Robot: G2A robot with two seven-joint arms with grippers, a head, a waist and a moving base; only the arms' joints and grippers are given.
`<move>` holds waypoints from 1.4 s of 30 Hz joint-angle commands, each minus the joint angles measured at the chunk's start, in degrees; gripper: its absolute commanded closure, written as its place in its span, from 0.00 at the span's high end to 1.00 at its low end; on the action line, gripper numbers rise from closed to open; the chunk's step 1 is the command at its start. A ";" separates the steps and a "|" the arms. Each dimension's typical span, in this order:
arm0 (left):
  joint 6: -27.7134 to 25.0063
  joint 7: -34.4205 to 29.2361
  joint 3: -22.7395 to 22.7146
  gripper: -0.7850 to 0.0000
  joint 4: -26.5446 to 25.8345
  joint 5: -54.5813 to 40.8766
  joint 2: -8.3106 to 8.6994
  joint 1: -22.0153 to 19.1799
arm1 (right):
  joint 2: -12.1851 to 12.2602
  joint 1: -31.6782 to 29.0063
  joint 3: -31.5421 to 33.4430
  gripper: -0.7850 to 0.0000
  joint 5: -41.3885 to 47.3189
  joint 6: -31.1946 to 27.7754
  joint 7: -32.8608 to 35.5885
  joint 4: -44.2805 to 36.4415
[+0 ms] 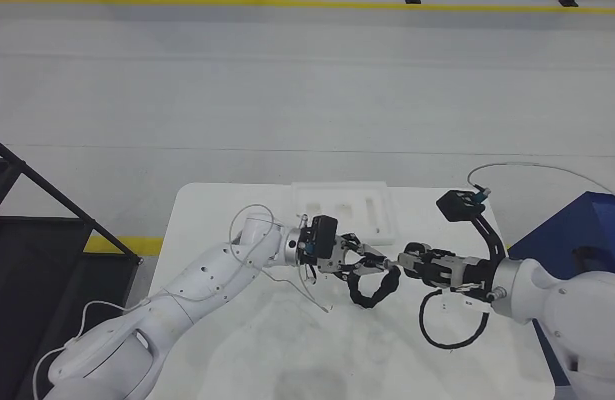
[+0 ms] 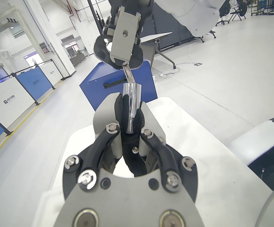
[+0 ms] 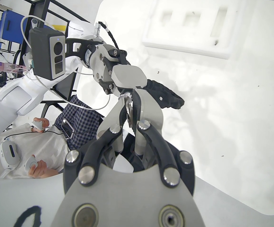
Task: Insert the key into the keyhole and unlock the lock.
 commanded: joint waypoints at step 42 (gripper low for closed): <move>-0.64 -0.67 1.66 0.00 1.22 -2.43 -1.26 -0.31 | 0.64 -0.63 -2.42 0.22 0.24 1.19 -2.83 0.00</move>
